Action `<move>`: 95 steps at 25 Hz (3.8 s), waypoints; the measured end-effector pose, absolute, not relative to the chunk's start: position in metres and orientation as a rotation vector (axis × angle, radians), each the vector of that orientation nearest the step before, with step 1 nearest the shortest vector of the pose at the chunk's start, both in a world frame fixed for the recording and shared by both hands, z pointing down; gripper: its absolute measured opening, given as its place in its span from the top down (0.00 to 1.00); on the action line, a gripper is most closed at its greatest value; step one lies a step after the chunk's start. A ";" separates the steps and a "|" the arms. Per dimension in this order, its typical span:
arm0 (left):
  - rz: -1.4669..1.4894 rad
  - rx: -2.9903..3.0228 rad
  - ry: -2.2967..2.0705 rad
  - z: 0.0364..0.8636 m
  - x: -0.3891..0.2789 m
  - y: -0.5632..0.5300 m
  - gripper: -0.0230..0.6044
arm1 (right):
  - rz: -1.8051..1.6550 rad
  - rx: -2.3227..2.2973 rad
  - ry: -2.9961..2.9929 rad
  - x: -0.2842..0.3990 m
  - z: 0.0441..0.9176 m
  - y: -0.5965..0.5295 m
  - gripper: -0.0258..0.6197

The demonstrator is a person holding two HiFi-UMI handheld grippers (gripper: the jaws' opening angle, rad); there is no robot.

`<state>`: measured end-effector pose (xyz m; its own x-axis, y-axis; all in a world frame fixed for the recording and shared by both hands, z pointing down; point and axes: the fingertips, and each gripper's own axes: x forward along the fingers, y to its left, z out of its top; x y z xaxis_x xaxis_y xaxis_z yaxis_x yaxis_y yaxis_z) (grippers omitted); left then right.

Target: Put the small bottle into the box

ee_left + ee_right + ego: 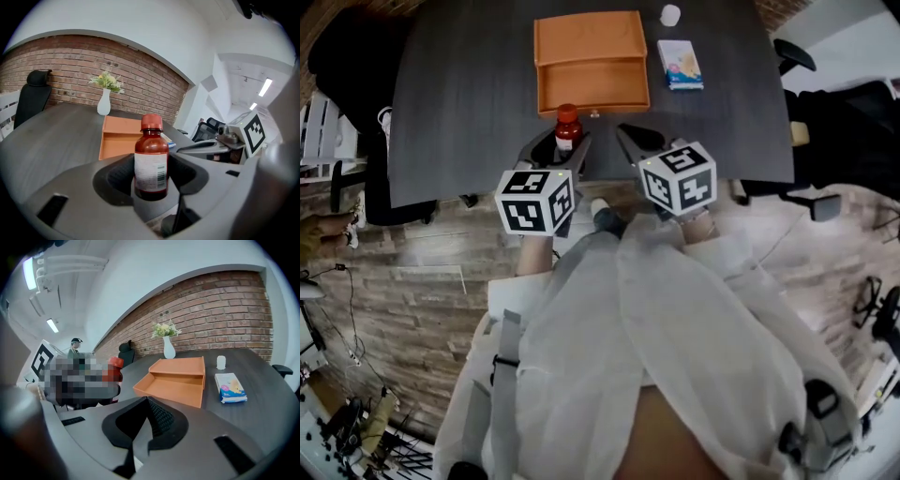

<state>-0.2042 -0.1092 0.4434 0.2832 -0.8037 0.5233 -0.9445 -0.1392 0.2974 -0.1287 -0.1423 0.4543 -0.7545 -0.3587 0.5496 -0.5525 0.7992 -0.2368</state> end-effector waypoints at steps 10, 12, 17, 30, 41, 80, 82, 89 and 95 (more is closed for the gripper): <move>0.376 2.023 -1.483 0.459 -0.205 -0.119 0.61 | 0.557 0.719 -2.427 -0.119 0.464 -0.159 0.96; 0.371 2.008 -1.489 0.461 -0.209 -0.121 0.61 | 0.561 0.709 -2.431 -0.122 0.464 -0.162 0.96; 0.376 1.986 -1.506 0.462 -0.214 -0.130 0.61 | 0.577 0.674 -2.450 -0.128 0.467 -0.175 0.96; 0.667 2.085 -1.499 0.445 -0.222 -0.198 0.61 | 0.602 0.617 -2.517 -0.149 0.450 -0.234 0.96; 1.124 2.215 -1.305 0.460 -0.232 -0.226 0.61 | 0.618 0.587 -2.487 -0.156 0.458 -0.249 0.95; 1.849 2.136 -0.738 0.552 -0.208 -0.246 0.61 | 0.734 0.488 -2.400 -0.149 0.489 -0.261 0.96; 1.899 2.126 -0.721 0.555 -0.212 -0.247 0.61 | 0.742 0.488 -2.400 -0.148 0.490 -0.261 0.96; 1.943 2.115 -0.673 0.564 -0.213 -0.246 0.61 | 0.757 0.502 -2.398 -0.143 0.492 -0.261 0.96; 1.938 2.131 -0.658 0.565 -0.212 -0.246 0.61 | 0.764 0.506 -2.393 -0.141 0.494 -0.263 0.96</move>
